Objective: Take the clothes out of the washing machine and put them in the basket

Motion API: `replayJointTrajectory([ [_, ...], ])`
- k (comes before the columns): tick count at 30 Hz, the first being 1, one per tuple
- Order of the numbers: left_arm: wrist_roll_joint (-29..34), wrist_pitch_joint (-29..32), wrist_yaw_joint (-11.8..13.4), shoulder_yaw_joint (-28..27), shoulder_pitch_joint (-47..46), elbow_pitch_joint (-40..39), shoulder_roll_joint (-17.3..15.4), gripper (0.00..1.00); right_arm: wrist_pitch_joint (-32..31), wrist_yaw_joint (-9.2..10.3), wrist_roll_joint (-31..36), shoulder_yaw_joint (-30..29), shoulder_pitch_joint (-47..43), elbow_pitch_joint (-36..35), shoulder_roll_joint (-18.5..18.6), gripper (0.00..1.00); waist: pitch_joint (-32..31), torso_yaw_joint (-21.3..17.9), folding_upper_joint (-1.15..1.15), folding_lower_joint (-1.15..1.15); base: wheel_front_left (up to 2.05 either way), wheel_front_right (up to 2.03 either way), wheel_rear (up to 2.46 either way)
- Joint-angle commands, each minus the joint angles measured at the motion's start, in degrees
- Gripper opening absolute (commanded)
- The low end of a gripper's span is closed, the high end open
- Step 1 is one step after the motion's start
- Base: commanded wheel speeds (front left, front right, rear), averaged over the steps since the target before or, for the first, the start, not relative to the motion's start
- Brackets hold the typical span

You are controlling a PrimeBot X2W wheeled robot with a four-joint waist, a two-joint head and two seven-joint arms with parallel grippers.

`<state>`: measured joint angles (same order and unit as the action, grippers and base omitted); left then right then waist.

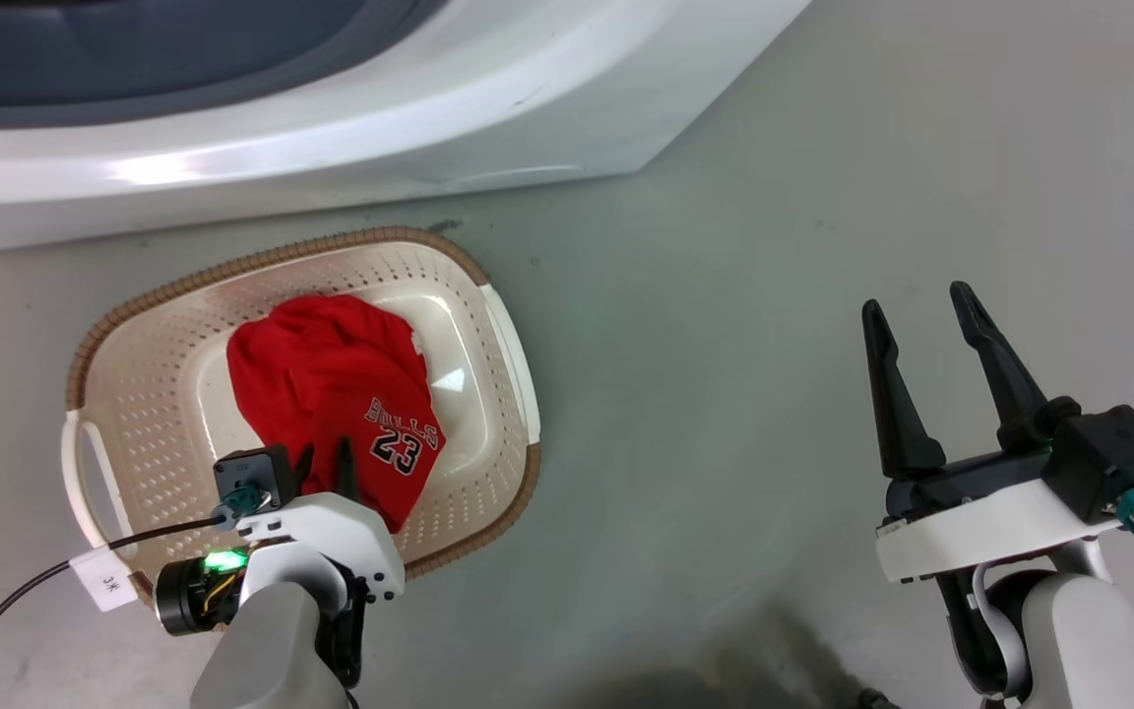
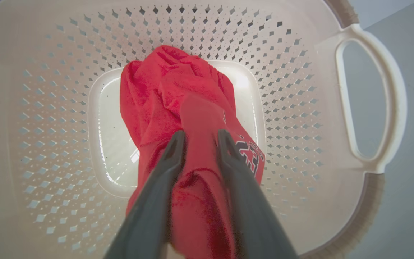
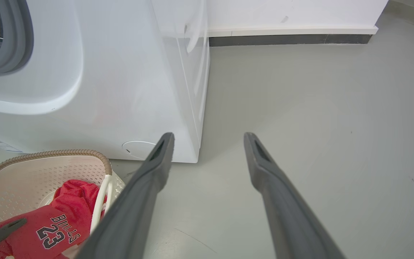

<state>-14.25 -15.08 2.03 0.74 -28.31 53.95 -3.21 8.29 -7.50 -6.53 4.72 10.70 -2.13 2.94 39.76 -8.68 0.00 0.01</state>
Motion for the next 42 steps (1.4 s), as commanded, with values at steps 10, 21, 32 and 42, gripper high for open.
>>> replayJointTrajectory([
  [10, 0.4, -0.1, -1.1, -2.3, 6.9, -2.7, 0.2, 1.00, -1.0, 0.02, 1.4, -2.1, -4.4, 0.8, -0.1, 1.00, -14.5, 1.7, 0.00, -0.01, 0.00, 0.00, 0.00],
  [21, -1.7, -0.1, 0.1, 2.3, 13.1, -18.3, 0.3, 1.00, -4.2, 0.02, 1.7, -5.0, -10.9, -3.5, -0.1, 1.00, -24.2, 3.8, 0.00, -0.01, 0.00, 0.00, 0.00],
  [32, -2.6, -0.1, 2.1, 7.8, 5.6, -26.4, 0.3, 1.00, -6.0, 0.02, 0.9, -6.1, -13.2, -7.7, -0.1, 1.00, -24.4, 5.7, 0.00, -0.01, 0.00, 0.00, 0.00],
  [42, -2.7, -0.1, 1.1, 9.1, -9.0, -14.8, 0.3, 1.00, -5.9, 0.02, -0.8, -5.8, -12.5, -8.7, -0.1, 1.00, -20.8, 4.9, 0.00, -0.01, 0.00, 0.00, 0.00],
])
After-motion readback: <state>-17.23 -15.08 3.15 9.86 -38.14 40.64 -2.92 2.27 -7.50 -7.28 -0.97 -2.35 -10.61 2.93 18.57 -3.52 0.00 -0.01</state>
